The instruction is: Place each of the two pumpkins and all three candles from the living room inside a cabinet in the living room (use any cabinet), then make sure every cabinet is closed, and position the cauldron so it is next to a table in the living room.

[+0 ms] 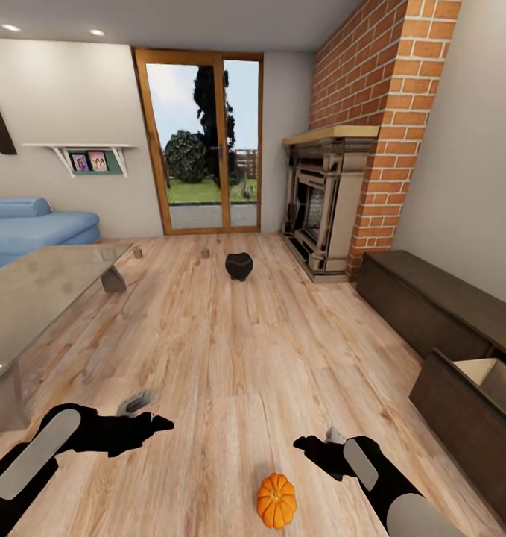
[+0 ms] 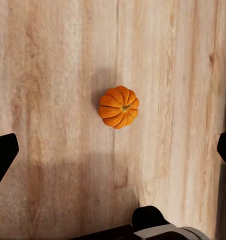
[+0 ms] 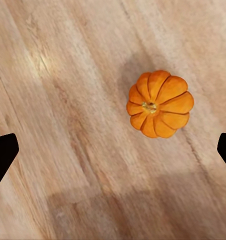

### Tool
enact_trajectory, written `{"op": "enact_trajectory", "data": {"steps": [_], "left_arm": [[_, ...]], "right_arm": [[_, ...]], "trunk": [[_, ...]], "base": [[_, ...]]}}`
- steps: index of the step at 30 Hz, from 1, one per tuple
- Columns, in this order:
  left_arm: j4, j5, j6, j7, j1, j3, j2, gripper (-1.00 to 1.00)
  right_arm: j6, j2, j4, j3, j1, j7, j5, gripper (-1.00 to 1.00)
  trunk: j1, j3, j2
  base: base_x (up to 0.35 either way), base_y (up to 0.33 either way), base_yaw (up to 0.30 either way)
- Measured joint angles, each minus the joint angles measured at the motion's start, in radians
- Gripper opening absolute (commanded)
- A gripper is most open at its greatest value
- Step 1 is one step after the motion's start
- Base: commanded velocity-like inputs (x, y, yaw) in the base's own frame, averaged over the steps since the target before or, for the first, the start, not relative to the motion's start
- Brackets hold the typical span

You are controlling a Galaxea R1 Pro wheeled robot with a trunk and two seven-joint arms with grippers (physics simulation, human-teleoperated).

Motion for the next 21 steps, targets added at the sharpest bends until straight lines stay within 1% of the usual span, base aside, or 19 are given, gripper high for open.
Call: {"op": "enact_trajectory", "data": {"steps": [4, 5, 7, 10, 12, 21], "left_arm": [[-0.001, 0.163, 0.001, 0.0, 0.0, 0.001, 0.066, 1.0], [-0.001, 0.183, 0.002, 0.0, 0.0, 0.001, 0.074, 1.0], [-0.001, 0.242, 0.005, 0.0, -0.001, 0.001, 0.097, 1.0], [-0.003, 0.277, 0.006, -0.001, -0.003, 0.003, 0.112, 1.0], [-0.004, 0.289, 0.007, -0.002, -0.004, 0.004, 0.119, 1.0], [-0.004, 0.298, 0.007, -0.002, -0.004, 0.005, 0.123, 1.0]], "right_arm": [[0.001, 0.0, 0.0, -0.004, 0.0, 0.005, -0.004, 1.0], [0.0, 0.001, 0.0, -0.004, 0.0, 0.005, -0.004, 1.0], [-0.001, 0.002, -0.001, -0.005, 0.0, 0.006, -0.005, 1.0], [-0.004, 0.003, -0.006, -0.005, 0.0, 0.005, -0.005, 1.0], [-0.001, 0.003, -0.014, -0.005, 0.0, 0.005, -0.005, 1.0], [-0.001, 0.004, -0.026, -0.005, 0.0, 0.007, -0.005, 1.0]], "trunk": [[0.015, -0.013, -0.028], [0.019, -0.016, -0.035], [0.027, -0.022, -0.049], [0.038, -0.031, -0.07], [0.046, -0.038, -0.084], [0.081, -0.066, -0.147]], "base": [[0.0, 0.0, 0.0], [0.0, 0.0, 0.0], [0.0, 0.0, 0.0], [0.0, 0.0, 0.0], [0.0, 0.0, 0.0], [0.0, 0.0, 0.0]]}}
